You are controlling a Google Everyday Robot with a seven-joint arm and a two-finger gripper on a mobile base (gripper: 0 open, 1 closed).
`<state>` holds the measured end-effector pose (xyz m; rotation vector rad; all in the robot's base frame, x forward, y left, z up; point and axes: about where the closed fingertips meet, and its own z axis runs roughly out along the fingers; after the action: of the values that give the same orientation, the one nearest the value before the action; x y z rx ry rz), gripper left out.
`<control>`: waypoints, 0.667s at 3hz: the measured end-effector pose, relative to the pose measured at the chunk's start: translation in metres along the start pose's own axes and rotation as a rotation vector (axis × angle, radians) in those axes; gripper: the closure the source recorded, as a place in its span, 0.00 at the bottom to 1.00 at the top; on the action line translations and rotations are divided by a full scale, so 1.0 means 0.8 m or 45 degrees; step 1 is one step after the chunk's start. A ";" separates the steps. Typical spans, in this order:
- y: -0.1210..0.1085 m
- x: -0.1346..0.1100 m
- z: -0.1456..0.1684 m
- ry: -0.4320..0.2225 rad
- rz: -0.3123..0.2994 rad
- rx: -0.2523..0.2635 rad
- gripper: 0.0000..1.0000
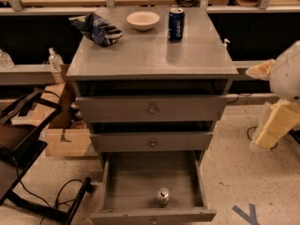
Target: Pick 7up can from bottom drawer and place on counter
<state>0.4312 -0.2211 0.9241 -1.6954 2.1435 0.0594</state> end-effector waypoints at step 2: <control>0.020 0.033 0.184 -0.676 0.105 0.000 0.00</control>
Offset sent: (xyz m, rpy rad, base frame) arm 0.0510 0.0356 -0.1774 0.7953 -0.3612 0.1705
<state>0.4536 -0.2005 0.7767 -1.3906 1.8046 0.4763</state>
